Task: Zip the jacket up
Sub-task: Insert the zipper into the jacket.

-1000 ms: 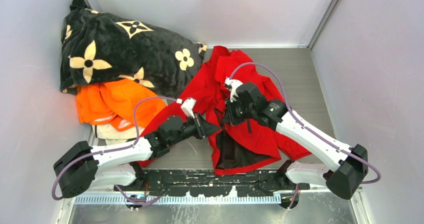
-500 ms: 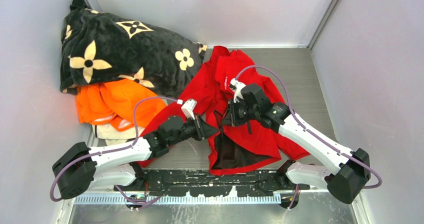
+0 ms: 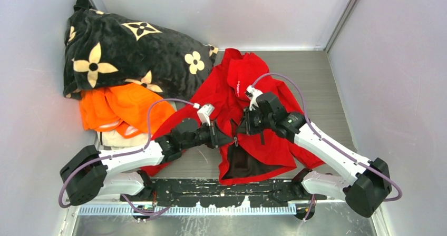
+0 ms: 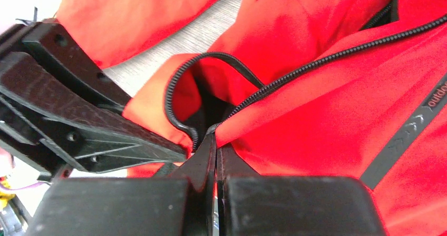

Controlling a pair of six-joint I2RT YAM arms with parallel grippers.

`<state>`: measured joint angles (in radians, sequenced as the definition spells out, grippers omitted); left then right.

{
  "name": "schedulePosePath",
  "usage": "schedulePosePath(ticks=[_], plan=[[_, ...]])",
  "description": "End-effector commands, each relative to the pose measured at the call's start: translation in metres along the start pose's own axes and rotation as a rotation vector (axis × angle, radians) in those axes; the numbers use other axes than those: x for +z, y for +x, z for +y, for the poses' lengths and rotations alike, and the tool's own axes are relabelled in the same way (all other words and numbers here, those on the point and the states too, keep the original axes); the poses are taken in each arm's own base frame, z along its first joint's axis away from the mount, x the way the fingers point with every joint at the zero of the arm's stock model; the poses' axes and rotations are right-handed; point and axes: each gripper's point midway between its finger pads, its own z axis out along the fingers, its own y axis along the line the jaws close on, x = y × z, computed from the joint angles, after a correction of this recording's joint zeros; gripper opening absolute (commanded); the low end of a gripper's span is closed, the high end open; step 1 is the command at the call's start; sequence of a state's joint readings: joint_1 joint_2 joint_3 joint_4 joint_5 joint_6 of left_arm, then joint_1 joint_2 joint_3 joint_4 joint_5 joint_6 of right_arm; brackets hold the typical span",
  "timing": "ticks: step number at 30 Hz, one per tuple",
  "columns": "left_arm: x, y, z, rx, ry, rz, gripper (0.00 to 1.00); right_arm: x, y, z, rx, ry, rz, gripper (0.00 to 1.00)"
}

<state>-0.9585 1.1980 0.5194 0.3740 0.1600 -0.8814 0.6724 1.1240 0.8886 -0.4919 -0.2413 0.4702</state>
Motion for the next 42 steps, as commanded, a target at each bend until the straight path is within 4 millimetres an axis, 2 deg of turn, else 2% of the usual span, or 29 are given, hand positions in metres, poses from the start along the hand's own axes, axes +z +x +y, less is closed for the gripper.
schedulePosePath(ticks=[1,3,7,10,12,15,18,22,24,26,29,32,36,39,42], plan=[[-0.010,0.005,-0.016,0.017,0.088,0.041,0.00,-0.013,-0.030,-0.010,-0.015,0.031,-0.165,0.01],[-0.010,0.005,-0.014,0.007,0.088,0.039,0.00,-0.013,-0.022,-0.004,-0.024,-0.022,-0.149,0.01],[-0.004,0.009,-0.014,0.001,0.099,0.073,0.00,-0.013,-0.015,0.022,-0.036,-0.171,-0.139,0.01],[0.003,0.015,-0.016,-0.014,0.120,0.107,0.00,-0.014,-0.022,0.041,-0.054,-0.251,-0.175,0.01],[0.007,0.019,-0.016,-0.023,0.130,0.130,0.00,-0.015,-0.033,0.046,-0.047,-0.267,-0.217,0.01],[0.009,0.024,-0.015,-0.026,0.141,0.151,0.00,-0.013,-0.046,0.037,-0.014,-0.218,-0.274,0.01],[0.007,0.027,-0.013,-0.025,0.138,0.154,0.00,-0.010,-0.051,0.012,0.054,-0.122,-0.305,0.01],[0.001,0.024,-0.016,-0.022,0.157,0.132,0.00,-0.011,-0.035,-0.025,0.070,0.024,-0.266,0.01],[-0.001,0.024,-0.017,-0.025,0.173,0.129,0.00,-0.011,-0.024,-0.036,0.073,0.058,-0.238,0.01],[-0.001,0.023,-0.018,-0.028,0.180,0.127,0.00,-0.011,-0.017,-0.032,0.062,0.023,-0.218,0.01],[0.003,0.024,-0.018,-0.034,0.186,0.142,0.00,-0.011,-0.015,-0.009,0.042,-0.096,-0.209,0.01],[0.009,0.030,-0.016,-0.044,0.185,0.180,0.00,-0.014,-0.027,0.017,0.009,-0.193,-0.246,0.01],[0.016,0.036,-0.013,-0.057,0.188,0.208,0.00,-0.016,-0.045,0.039,-0.024,-0.267,-0.303,0.01],[0.017,0.038,-0.016,-0.044,0.209,0.225,0.00,-0.013,-0.043,0.036,-0.051,-0.248,-0.300,0.01],[0.011,0.043,-0.016,0.010,0.210,0.268,0.00,-0.016,-0.045,0.011,-0.120,-0.124,-0.317,0.01]])
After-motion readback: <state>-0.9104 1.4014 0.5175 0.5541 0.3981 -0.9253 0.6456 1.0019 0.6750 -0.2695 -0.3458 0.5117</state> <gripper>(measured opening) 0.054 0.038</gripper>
